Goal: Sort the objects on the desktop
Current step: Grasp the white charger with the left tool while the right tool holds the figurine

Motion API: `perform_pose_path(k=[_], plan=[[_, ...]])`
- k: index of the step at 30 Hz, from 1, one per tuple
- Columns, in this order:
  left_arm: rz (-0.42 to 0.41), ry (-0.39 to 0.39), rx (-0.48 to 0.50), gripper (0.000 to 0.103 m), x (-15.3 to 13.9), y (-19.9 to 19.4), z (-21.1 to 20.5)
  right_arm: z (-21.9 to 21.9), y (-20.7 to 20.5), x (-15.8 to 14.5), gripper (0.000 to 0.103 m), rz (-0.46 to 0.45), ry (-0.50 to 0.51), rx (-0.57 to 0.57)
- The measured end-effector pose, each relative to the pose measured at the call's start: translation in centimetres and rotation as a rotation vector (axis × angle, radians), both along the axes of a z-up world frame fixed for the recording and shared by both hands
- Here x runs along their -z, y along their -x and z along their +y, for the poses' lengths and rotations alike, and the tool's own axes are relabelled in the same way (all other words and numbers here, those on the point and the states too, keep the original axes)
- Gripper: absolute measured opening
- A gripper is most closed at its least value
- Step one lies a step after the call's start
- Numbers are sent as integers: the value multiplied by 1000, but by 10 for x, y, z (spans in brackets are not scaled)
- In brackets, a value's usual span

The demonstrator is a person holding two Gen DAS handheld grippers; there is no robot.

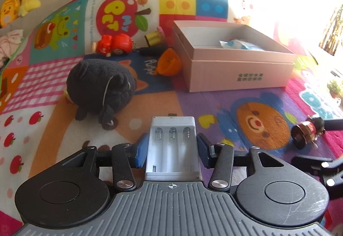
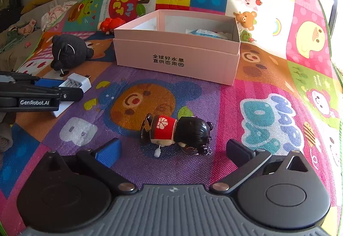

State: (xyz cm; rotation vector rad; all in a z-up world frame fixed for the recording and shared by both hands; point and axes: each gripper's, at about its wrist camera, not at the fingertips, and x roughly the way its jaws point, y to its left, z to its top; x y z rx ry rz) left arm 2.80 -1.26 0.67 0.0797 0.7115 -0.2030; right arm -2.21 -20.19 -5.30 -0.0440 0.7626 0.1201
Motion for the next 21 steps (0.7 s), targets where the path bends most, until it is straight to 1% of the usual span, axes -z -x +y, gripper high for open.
perform_pose_path(k=[1, 3, 4, 6, 8, 9, 10, 11, 12, 14, 17, 21], plan=[[4, 8, 22, 53, 0, 8, 0, 0, 0, 0, 103, 0, 0, 1], [11, 32, 37, 54, 0, 20, 3, 0, 0, 0, 103, 0, 1, 5], [15, 43, 39, 56, 0, 25, 4, 0, -1, 0, 103, 0, 0, 8], [22, 61, 38, 64, -1, 29, 7, -1, -3, -1, 103, -2, -6, 27], [28, 69, 40, 77, 0, 28, 7, -2, -5, -1, 99, -8, -17, 50], [30, 67, 41, 78, 0, 28, 7, -2, -6, -2, 92, -14, -14, 55], [28, 58, 42, 80, 1, 27, 5, -1, -6, -3, 83, -21, -5, 52], [30, 52, 44, 82, 1, 26, 3, 1, -6, -5, 77, -25, -1, 39], [33, 53, 45, 84, 1, 25, 2, 3, -5, -7, 67, -22, -3, 25], [34, 51, 42, 88, 2, 22, 0, 6, -3, -9, 66, -11, -8, 6], [25, 31, 32, 89, 3, 17, -4, 10, 2, -11, 66, -2, 4, -8], [16, 10, 22, 88, 4, 16, -7, 6, 13, -20, 66, -2, -12, -15]])
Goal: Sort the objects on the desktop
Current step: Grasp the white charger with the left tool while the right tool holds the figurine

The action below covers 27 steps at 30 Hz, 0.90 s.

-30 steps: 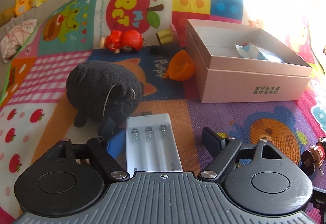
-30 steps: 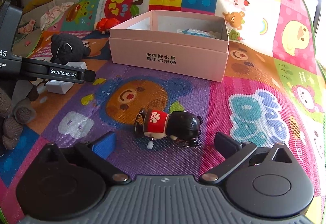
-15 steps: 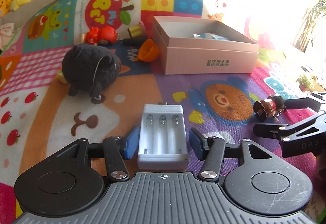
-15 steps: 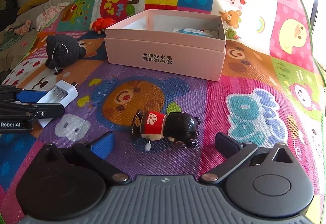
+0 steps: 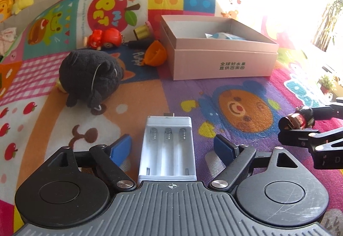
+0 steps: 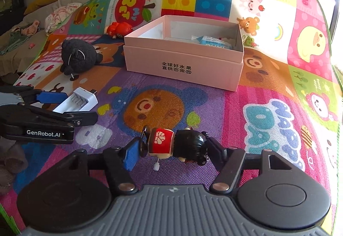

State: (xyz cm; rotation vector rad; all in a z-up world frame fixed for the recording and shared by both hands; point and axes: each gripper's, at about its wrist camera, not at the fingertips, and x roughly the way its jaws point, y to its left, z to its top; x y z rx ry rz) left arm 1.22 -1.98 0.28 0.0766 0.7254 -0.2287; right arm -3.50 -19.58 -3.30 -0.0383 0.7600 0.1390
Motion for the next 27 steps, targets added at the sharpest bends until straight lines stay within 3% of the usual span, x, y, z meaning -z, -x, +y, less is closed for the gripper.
perform_pose_path(k=[3, 6, 15, 19, 23, 24, 25, 27], plan=[[-13, -21, 12, 76, -1, 6, -2, -5, 10, -10, 66, -11, -5, -1], [-18, -35, 25, 55, -4, 15, -5, -9, 20, -20, 66, -27, 1, -4], [-35, -54, 82, 53, -15, 53, -6, -10, 44, -35, 66, -46, 13, -44], [-67, -28, 139, 53, -39, 59, -11, -14, 45, -48, 66, -79, -2, -49], [-179, -20, 158, 52, -78, 40, -21, -28, 41, -97, 66, -225, -23, -24], [-204, -18, 161, 47, -87, 32, -25, -33, 39, -111, 66, -261, -24, -18], [-225, -17, 166, 34, -95, 22, -31, -36, 37, -121, 66, -290, -23, -13], [-246, -5, 166, 34, -105, 1, -39, -44, 29, -143, 66, -343, -9, -4]])
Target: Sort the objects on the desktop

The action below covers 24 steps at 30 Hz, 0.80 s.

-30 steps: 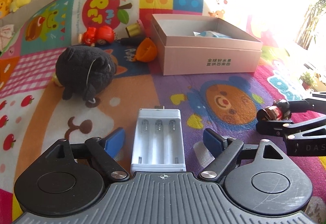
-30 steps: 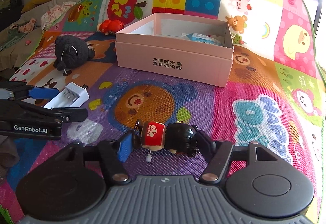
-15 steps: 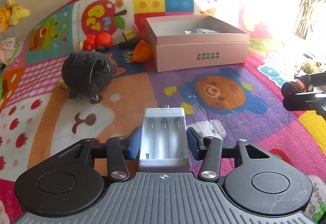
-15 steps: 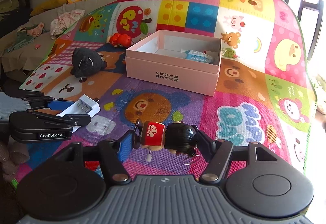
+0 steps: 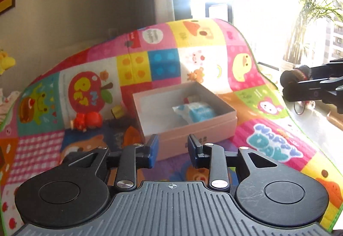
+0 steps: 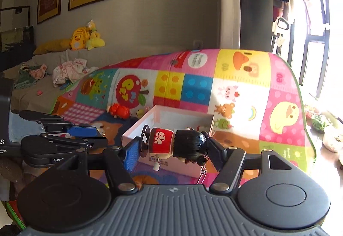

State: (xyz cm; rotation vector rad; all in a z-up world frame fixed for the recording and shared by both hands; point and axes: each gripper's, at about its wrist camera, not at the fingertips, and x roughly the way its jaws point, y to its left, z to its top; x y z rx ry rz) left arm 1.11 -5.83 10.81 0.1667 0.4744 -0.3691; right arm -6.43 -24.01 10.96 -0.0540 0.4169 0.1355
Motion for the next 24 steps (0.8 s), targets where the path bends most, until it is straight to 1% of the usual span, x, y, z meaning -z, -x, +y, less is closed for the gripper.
perform_pose_path(k=[2, 4, 6, 8, 10, 13, 15, 18, 19, 20, 24], plan=[[12, 34, -1, 33, -4, -28, -10, -5, -12, -11, 66, -20, 21, 15], [42, 72, -1, 27, 1, -55, -17, -11, -26, -14, 66, -15, 39, 31], [64, 99, -27, 27, 7, -75, -17, -16, -41, -11, 66, 5, 41, 48], [96, 116, -37, 29, 13, -84, -9, -23, -55, -2, 66, 54, 17, 56], [100, 98, -41, 33, 19, -79, 0, -26, -65, 12, 66, 108, -12, 48], [125, 48, -43, 50, 33, -59, 20, -21, -69, 40, 66, 172, -25, 22], [160, 34, -56, 54, 42, -45, 35, -14, -68, 59, 66, 221, -35, 1], [207, 41, -90, 65, 49, -24, 58, -1, -62, 85, 66, 287, -43, -30], [218, 53, -107, 73, 50, -16, 66, 3, -59, 93, 66, 308, -44, -41], [224, 62, -119, 77, 50, -9, 71, 7, -57, 100, 66, 329, -43, -49], [252, 72, -133, 84, 54, 17, 78, 18, -48, 123, 66, 386, -26, -53]])
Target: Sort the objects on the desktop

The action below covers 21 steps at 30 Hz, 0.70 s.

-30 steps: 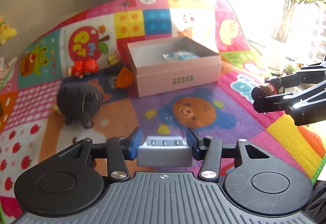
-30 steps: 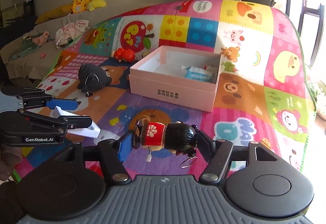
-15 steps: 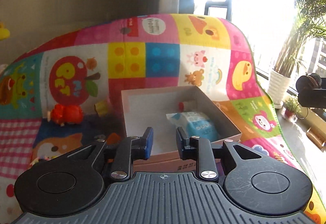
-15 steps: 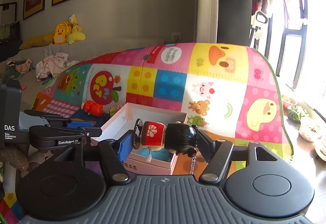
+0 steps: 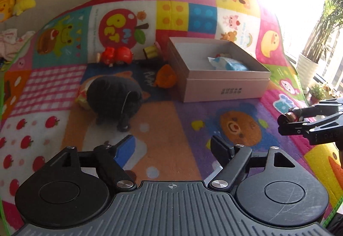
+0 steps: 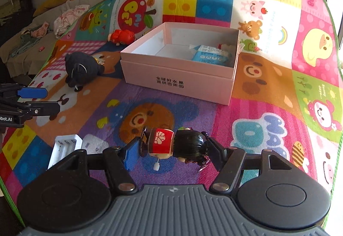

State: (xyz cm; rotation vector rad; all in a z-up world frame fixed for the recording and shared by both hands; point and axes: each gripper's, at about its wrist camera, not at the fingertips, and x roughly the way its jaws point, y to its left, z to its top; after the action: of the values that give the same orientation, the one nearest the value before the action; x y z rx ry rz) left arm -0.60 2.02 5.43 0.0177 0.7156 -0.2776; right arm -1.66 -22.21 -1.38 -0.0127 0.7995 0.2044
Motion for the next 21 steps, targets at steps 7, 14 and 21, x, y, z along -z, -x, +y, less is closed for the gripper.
perform_pose_path(k=[7, 14, 21], plan=[[143, 22, 187, 95, 25, 41, -41, 6, 18, 14, 73, 5, 24, 34], [130, -52, 208, 96, 40, 36, -75, 1, 39, 13, 81, -40, 50, 63], [68, -111, 169, 89, 44, 24, -78, 3, 37, 23, 86, -26, 65, 57]])
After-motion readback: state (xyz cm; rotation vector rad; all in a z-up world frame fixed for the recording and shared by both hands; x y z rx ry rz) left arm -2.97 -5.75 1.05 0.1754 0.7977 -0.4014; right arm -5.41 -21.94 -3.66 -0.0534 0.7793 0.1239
